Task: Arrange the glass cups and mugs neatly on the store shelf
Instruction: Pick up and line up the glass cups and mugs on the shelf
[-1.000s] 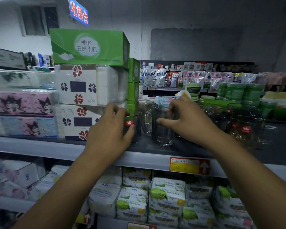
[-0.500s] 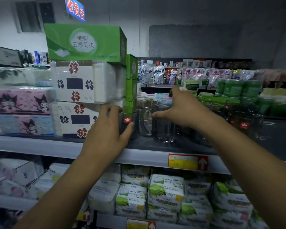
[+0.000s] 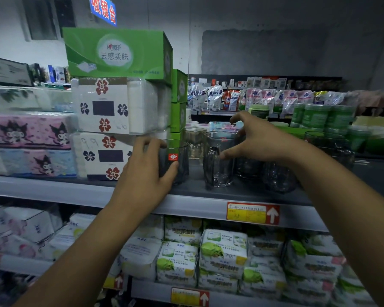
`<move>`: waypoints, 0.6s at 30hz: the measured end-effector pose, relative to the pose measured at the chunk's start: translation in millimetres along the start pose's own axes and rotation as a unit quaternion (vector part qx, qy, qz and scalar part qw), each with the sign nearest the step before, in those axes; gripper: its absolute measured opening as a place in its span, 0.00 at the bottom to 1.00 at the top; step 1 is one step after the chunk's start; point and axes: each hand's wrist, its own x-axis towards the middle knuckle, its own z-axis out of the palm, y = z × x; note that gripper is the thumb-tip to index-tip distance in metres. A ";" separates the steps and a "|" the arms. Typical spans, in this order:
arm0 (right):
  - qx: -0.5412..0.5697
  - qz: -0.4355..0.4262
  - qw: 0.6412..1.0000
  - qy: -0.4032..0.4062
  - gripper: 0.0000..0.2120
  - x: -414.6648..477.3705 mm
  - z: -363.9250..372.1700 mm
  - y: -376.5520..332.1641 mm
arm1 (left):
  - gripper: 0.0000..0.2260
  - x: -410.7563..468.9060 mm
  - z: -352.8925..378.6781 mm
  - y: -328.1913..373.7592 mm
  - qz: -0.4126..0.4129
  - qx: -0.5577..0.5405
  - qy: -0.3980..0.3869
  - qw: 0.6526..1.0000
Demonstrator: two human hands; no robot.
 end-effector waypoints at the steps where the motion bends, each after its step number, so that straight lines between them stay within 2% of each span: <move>1: 0.005 -0.001 1.000 0.002 0.45 -1.4 0.1 0.8 | 0.17 -0.5 0.3 0.3 -0.001 -0.004 0.001 1.000; 3: 0.008 -0.003 1.000 0.013 0.41 -5.9 4.9 5.1 | 0.17 -2.4 1.1 1.7 -0.008 -0.009 0.006 1.000; 5: 0.007 -0.020 0.997 0.078 0.33 -14.9 14.6 11.1 | 0.17 -3.9 1.4 3.0 -0.019 -0.014 0.009 1.000; 8: 0.071 -0.038 0.971 0.224 0.11 -33.3 32.2 16.0 | 0.16 -3.8 2.1 3.0 -0.027 -0.022 0.008 0.999; 9: 0.104 -0.027 0.964 0.244 0.07 -38.1 38.2 15.4 | 0.16 -3.3 2.7 2.6 -0.028 -0.022 0.006 0.999; 13: 0.180 0.015 0.966 0.184 0.19 -43.5 61.4 9.9 | 0.16 -0.7 6.8 2.6 -0.020 -0.009 -0.005 1.000; 18: 0.249 0.031 0.956 0.152 0.12 -32.3 69.7 17.8 | 0.18 -1.3 8.3 7.5 -0.011 0.024 -0.019 0.999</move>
